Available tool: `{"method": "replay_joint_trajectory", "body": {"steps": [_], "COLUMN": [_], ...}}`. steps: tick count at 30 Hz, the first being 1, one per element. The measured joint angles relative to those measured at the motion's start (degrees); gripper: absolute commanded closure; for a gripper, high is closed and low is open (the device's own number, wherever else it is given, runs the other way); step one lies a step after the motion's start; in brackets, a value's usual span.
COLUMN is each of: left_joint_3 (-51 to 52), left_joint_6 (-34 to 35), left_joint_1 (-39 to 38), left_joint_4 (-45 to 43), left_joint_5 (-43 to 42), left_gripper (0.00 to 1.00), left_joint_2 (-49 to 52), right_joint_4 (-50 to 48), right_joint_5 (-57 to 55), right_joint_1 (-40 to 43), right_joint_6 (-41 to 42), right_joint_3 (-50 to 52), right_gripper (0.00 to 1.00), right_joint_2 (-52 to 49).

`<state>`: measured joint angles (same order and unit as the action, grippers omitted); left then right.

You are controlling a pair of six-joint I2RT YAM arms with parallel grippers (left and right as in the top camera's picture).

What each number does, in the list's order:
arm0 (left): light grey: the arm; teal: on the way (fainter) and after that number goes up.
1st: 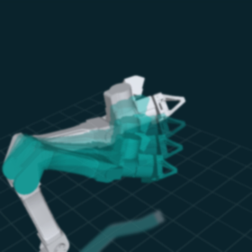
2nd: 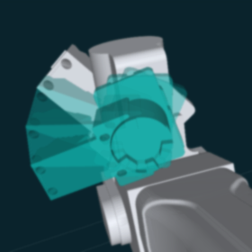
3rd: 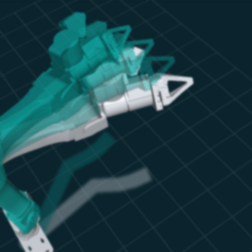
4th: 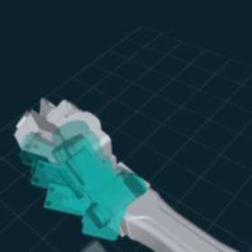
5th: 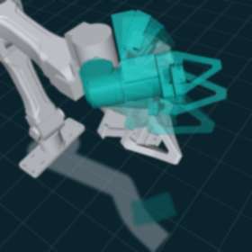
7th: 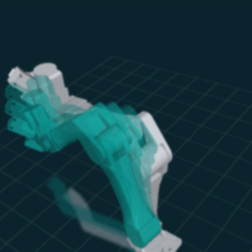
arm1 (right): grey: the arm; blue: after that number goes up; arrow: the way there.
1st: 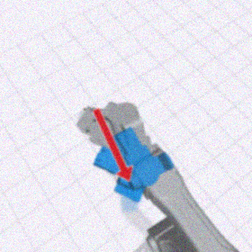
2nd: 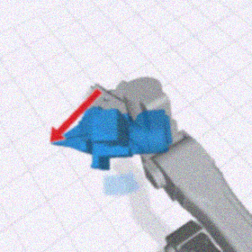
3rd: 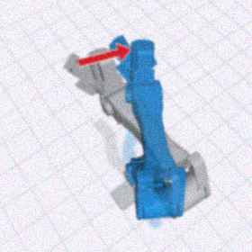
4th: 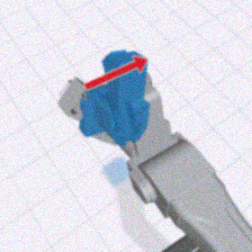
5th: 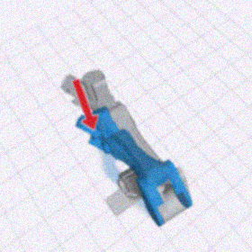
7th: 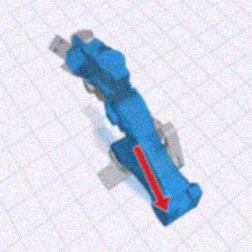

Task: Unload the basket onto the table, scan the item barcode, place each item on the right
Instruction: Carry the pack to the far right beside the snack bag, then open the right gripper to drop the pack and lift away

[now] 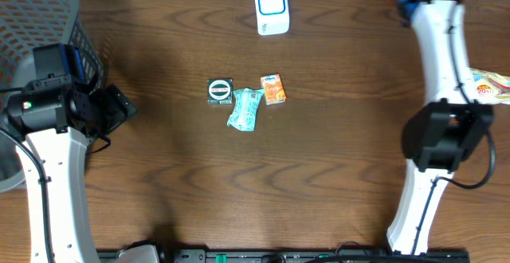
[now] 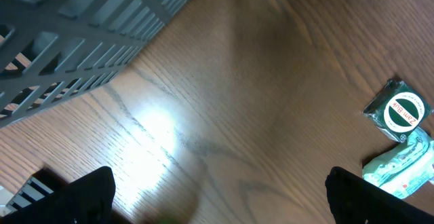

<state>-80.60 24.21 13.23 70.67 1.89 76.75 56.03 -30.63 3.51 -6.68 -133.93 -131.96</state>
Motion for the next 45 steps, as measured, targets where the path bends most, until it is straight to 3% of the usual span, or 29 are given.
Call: {"method": "replay_joint_trajectory", "body": {"steps": [8,17,30,34,45], "left_joint_3": [0.0,0.0,0.0,0.0,0.0], "left_joint_6": [0.0,0.0,0.0,0.0,0.0], "left_joint_1": [0.0,0.0,0.0,0.0,0.0], "left_joint_4": [0.0,0.0,0.0,0.0,0.0], "left_joint_5": [0.0,0.0,0.0,0.0,0.0], "left_gripper": [0.02,0.03,0.02,0.02,0.02], "left_joint_2": [0.0,0.0,0.0,0.0,0.0], "right_joint_4": [4.5,0.2,-16.3,-16.4,-12.2], "right_joint_5": [5.1,13.9,21.3,20.7,22.6], "right_joint_1": [11.5,20.4,21.4,21.4,21.1], "right_joint_6": [12.9,17.0,21.4,22.1,17.5], "right_joint_3": [1.5,6.3,16.9,18.4,18.6], "right_gripper": [0.94,0.97,0.82,0.72,0.63], "right_joint_2": [-0.4,-0.6,-0.8,-0.8,0.9]}}
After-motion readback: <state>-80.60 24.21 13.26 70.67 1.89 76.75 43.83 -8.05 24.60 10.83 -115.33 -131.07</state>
